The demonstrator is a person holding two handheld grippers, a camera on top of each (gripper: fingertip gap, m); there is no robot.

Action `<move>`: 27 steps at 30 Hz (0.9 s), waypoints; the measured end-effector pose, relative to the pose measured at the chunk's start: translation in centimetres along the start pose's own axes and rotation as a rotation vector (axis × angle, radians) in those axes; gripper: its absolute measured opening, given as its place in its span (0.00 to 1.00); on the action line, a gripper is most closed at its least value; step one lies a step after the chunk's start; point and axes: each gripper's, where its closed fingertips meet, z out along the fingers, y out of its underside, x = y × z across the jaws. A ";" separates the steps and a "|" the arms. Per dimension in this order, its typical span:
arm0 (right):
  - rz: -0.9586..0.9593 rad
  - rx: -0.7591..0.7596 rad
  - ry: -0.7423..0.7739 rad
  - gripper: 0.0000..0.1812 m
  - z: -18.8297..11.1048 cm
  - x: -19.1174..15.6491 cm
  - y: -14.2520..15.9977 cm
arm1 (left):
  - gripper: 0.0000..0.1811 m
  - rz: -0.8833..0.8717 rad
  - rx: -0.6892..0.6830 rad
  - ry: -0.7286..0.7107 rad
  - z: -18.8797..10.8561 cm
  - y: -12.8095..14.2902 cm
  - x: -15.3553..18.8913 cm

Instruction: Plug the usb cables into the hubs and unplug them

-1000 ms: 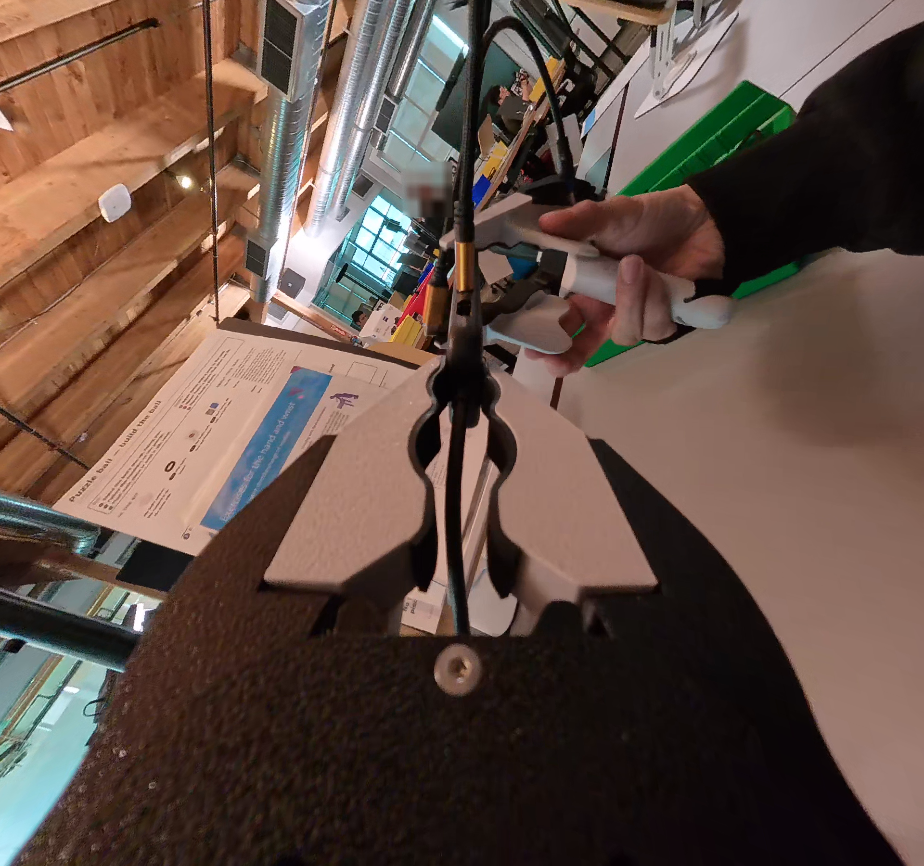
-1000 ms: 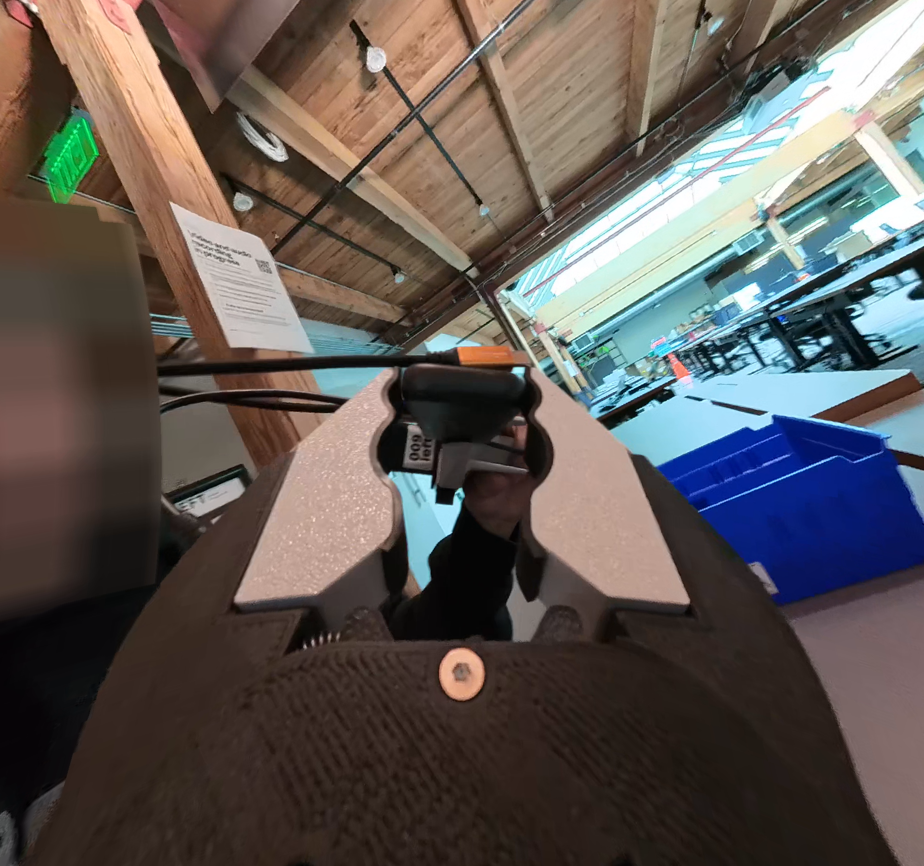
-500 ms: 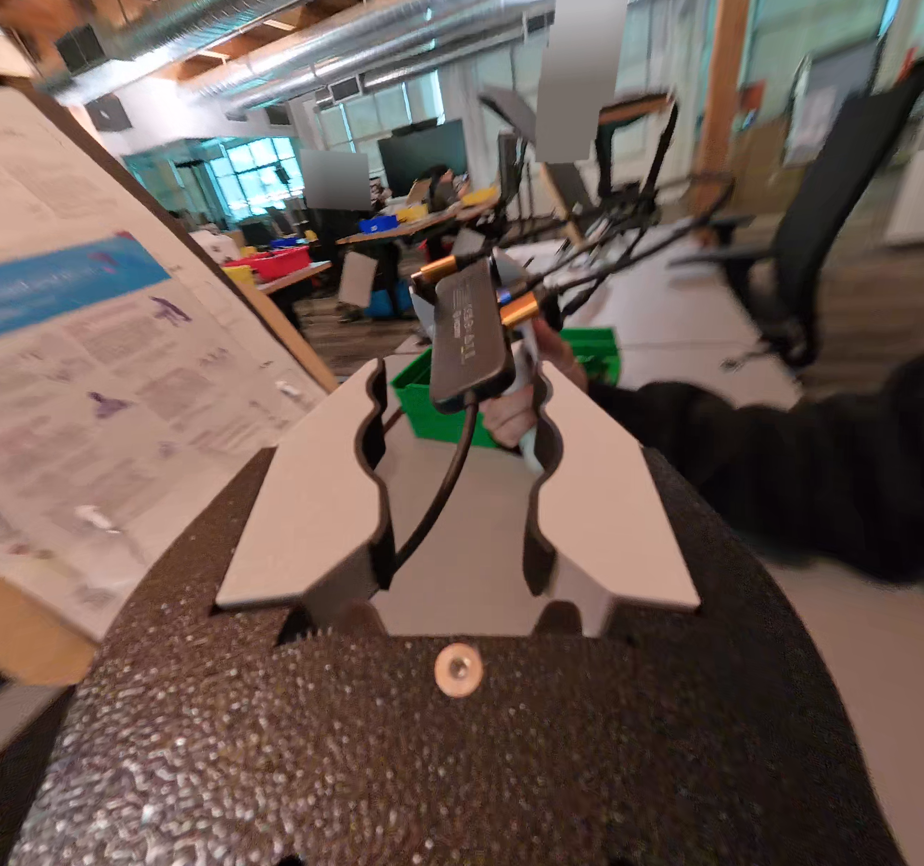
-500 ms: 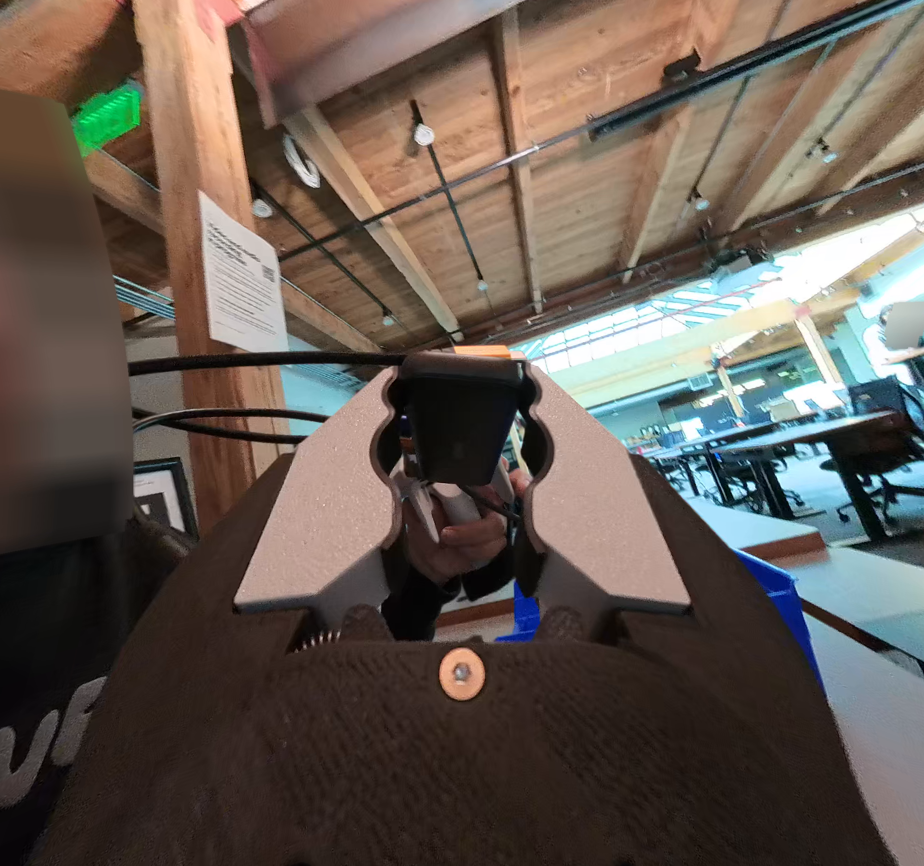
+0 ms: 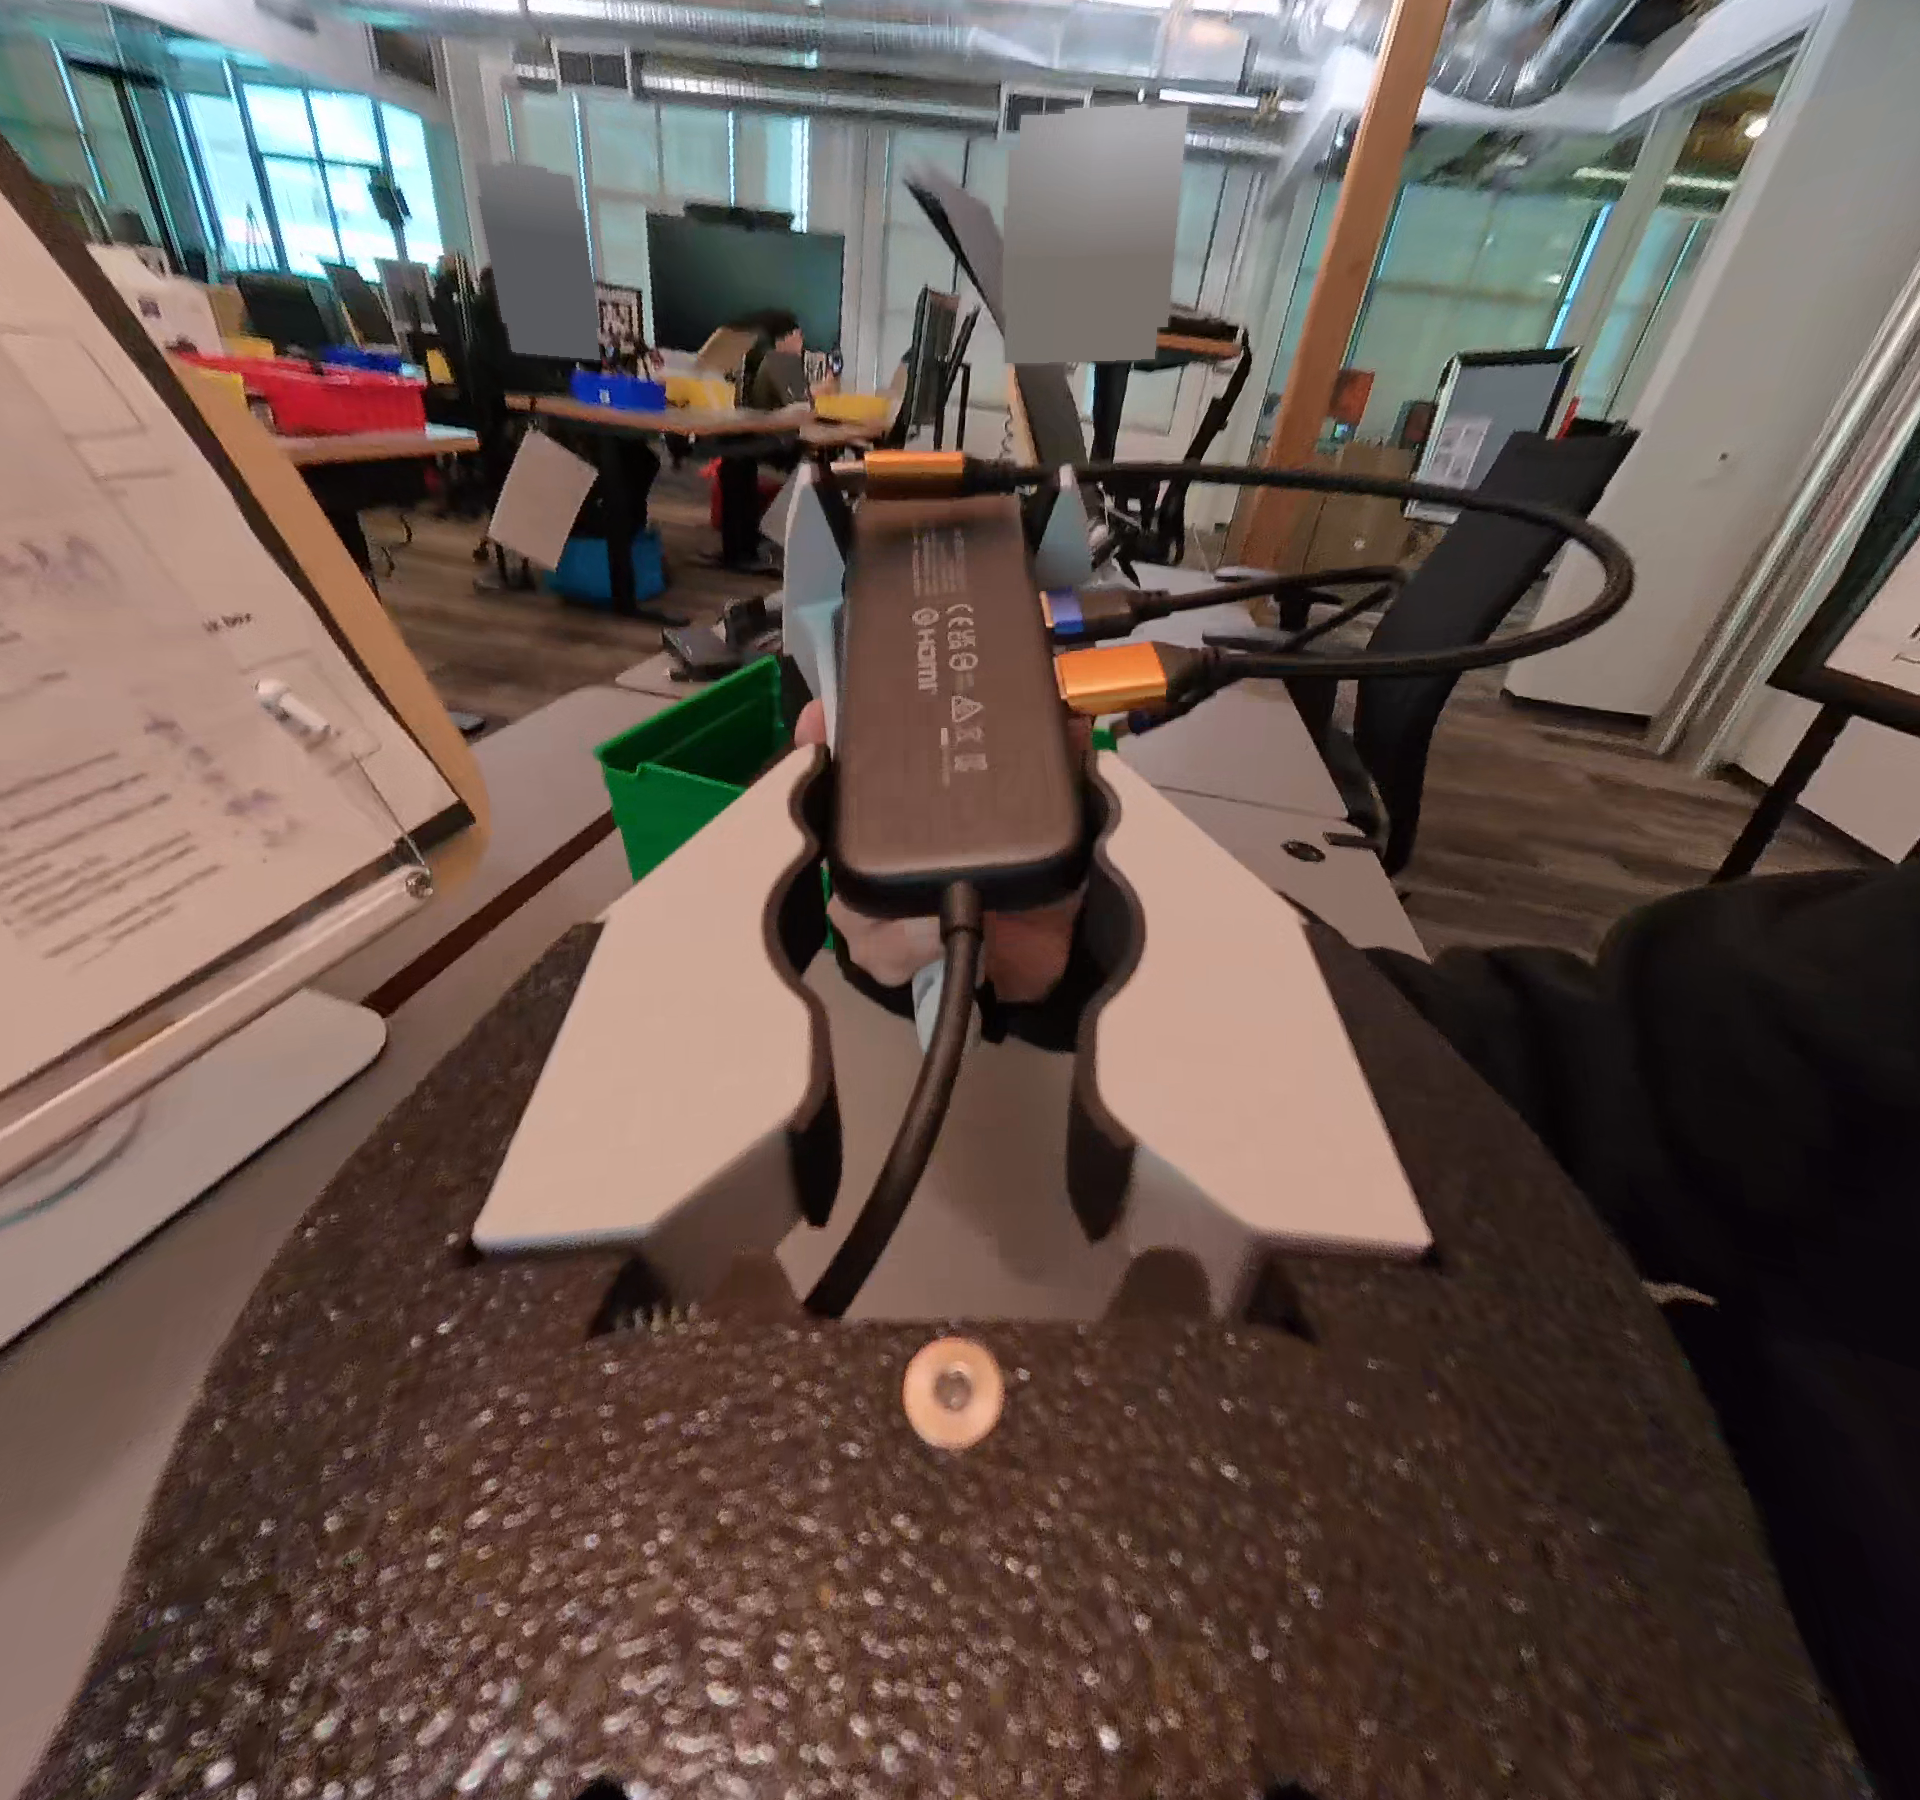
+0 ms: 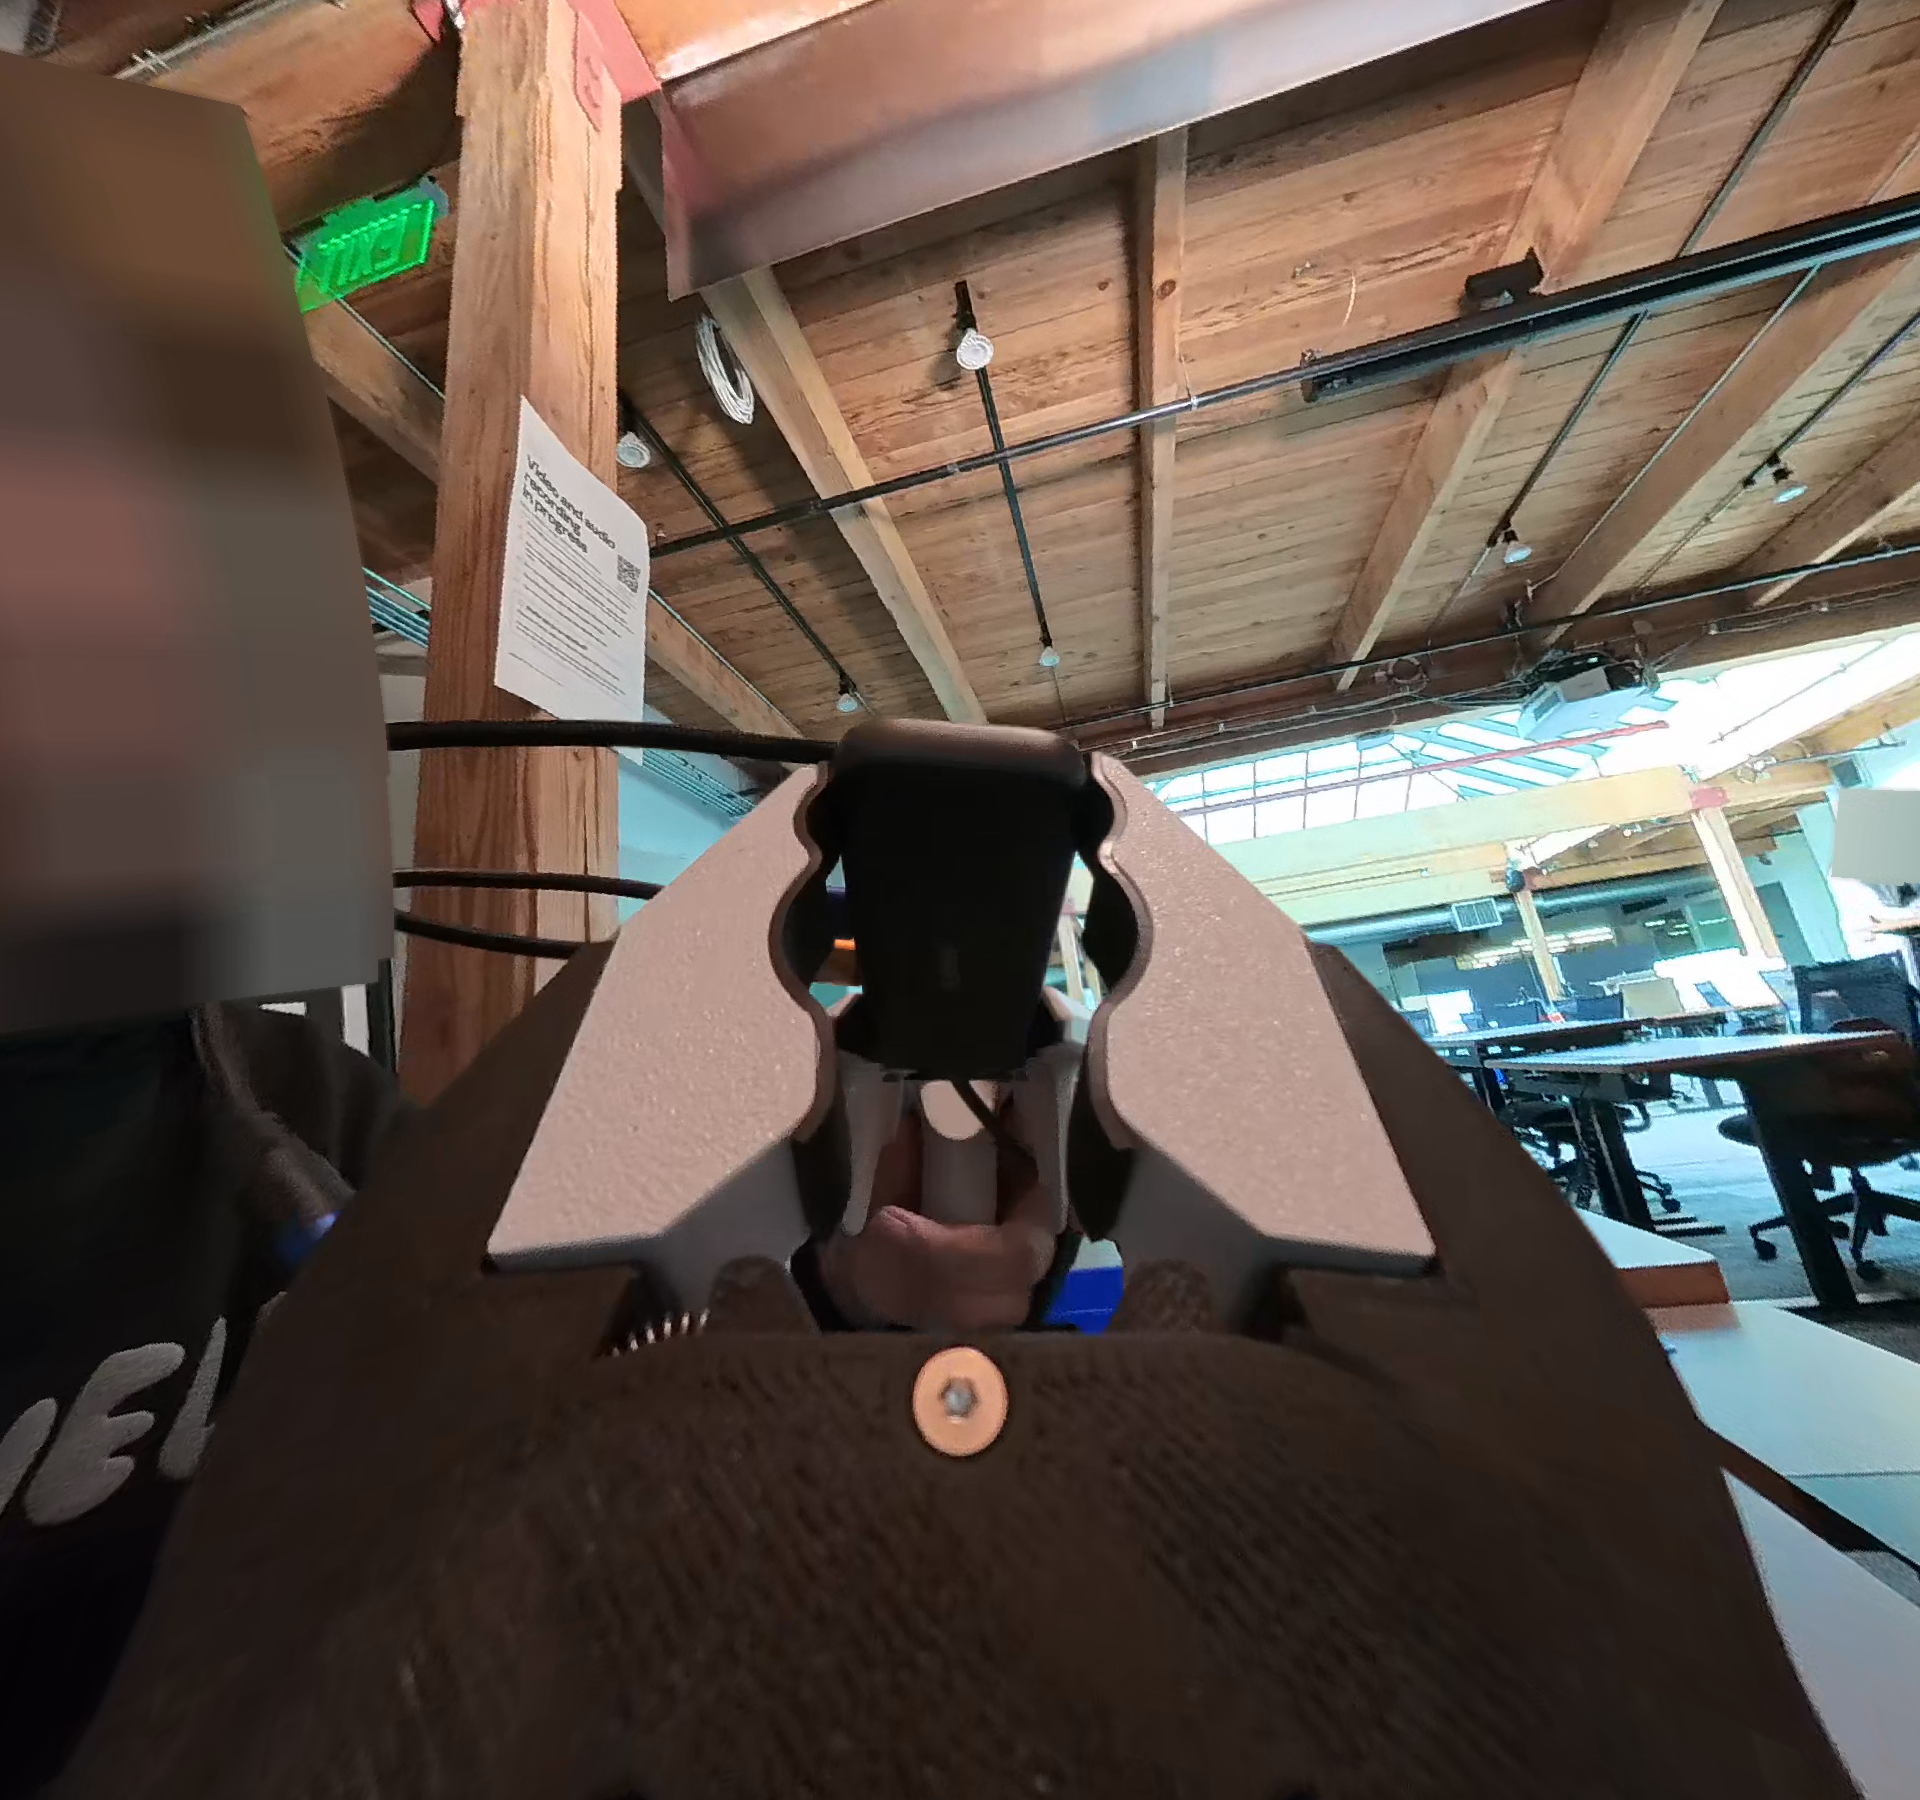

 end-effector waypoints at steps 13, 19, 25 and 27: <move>-0.012 0.029 -0.021 0.25 -0.6 0.0 0.0 | 0.25 0.010 0.082 -0.024 0.0 -1.0 -0.2; -0.029 0.006 -0.018 0.25 -0.8 0.2 0.4 | 0.25 0.014 0.054 -0.014 -0.2 -0.9 -0.3; -0.026 -0.031 -0.028 0.25 -0.5 0.0 1.0 | 0.25 0.034 0.008 -0.001 -0.9 -0.7 -0.1; -0.034 -0.050 -0.024 0.25 -0.5 0.0 1.2 | 0.25 0.037 -0.007 0.001 -1.1 -0.5 -0.2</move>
